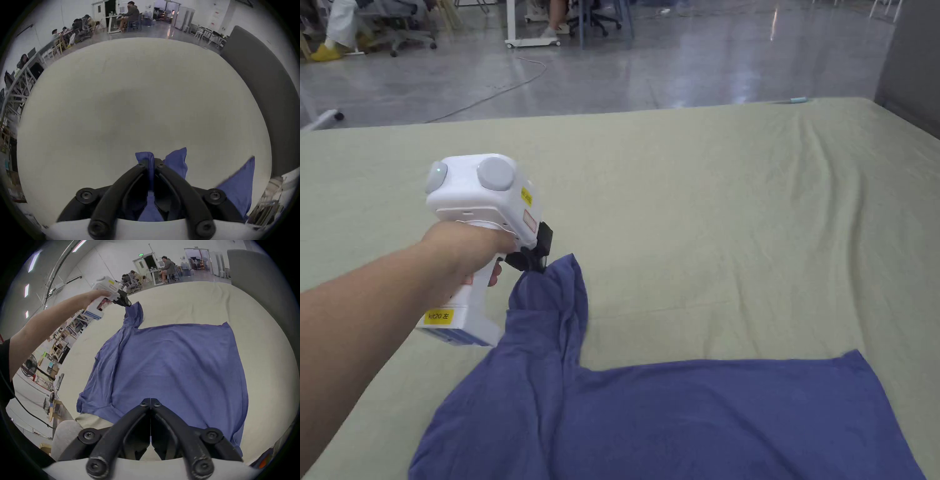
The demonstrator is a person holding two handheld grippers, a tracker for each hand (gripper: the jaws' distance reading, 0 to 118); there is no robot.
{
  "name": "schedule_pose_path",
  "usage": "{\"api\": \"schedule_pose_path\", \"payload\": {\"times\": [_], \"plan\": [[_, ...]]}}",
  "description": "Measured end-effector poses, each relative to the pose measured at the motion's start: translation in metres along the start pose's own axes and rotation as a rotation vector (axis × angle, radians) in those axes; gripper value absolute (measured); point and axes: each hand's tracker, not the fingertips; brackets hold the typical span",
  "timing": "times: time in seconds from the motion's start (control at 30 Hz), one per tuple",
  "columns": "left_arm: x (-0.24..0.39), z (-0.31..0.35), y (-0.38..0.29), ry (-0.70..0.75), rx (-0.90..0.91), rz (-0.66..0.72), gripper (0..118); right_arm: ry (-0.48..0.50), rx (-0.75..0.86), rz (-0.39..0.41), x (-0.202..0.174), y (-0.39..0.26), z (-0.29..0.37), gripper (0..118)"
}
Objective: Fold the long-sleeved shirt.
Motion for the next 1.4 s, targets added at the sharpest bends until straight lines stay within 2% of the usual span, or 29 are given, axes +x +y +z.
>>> {"api": "schedule_pose_path", "payload": {"times": [0.07, 0.2, 0.27, 0.47, 0.6, 0.7, 0.87, 0.93, 1.0, 1.03, 1.07, 1.1, 1.13, 1.17, 1.23, 1.33, 1.37, 1.4], "plan": [[0.006, 0.023, -0.014, 0.005, 0.0, -0.04, 0, 0.006, 0.009, 0.009, -0.005, 0.0, 0.005, 0], [0.007, 0.072, -0.045, -0.009, 0.061, -0.003, 0, 0.013, 0.038, 0.034, -0.018, 0.002, 0.021, 0], [0.011, 0.097, -0.07, -0.027, 0.073, -0.039, 0, 0.02, 0.06, 0.055, -0.026, 0.002, 0.032, 0], [0.033, 0.149, -0.183, -0.073, 0.076, -0.137, 0, 0.048, 0.086, 0.088, -0.047, -0.002, 0.059, 0], [0.031, 0.132, -0.259, -0.083, -0.008, -0.134, 0, 0.065, 0.067, 0.114, -0.058, -0.013, 0.07, 0], [0.023, 0.095, -0.302, -0.046, -0.076, -0.112, 0, 0.062, 0.046, 0.133, -0.064, -0.019, 0.071, 0], [0.004, 0.032, -0.328, -0.021, -0.115, -0.02, 0, 0.04, 0.008, 0.145, -0.073, -0.02, 0.063, 0], [-0.003, 0.032, -0.329, -0.087, -0.052, 0.073, 0, 0.04, 0.001, 0.148, -0.075, -0.019, 0.062, 0], [-0.009, 0.034, -0.328, -0.109, -0.065, 0.115, 2, 0.036, -0.005, 0.148, -0.076, -0.019, 0.061, 0], [-0.012, 0.039, -0.329, -0.131, -0.06, 0.125, 10, 0.037, -0.006, 0.145, -0.075, -0.018, 0.06, 0], [-0.016, 0.05, -0.327, -0.149, -0.022, 0.157, 25, 0.042, -0.002, 0.131, -0.074, -0.017, 0.061, 0], [-0.02, 0.064, -0.325, -0.166, -0.004, 0.179, 59, 0.051, 0.009, 0.111, -0.071, -0.015, 0.063, 0], [-0.022, 0.08, -0.326, -0.174, 0.026, 0.197, 102, 0.053, 0.025, 0.091, -0.069, -0.013, 0.066, 0], [-0.021, 0.103, -0.334, -0.193, 0.091, 0.211, 118, 0.05, 0.039, 0.084, -0.066, -0.012, 0.07, 0], [-0.027, 0.137, -0.349, -0.249, 0.277, 0.241, 118, 0.039, 0.058, 0.08, -0.062, -0.011, 0.074, 0], [-0.025, 0.151, -0.384, -0.211, 0.211, 0.245, 116, 0.018, 0.038, 0.055, -0.057, -0.013, 0.068, 0], [-0.023, 0.146, -0.394, -0.185, 0.106, 0.227, 103, 0.011, 0.024, 0.044, -0.055, -0.015, 0.063, 0], [-0.019, 0.136, -0.407, -0.14, 0.021, 0.195, 61, 0.008, 0.007, 0.032, -0.053, -0.017, 0.056, 0]]}}
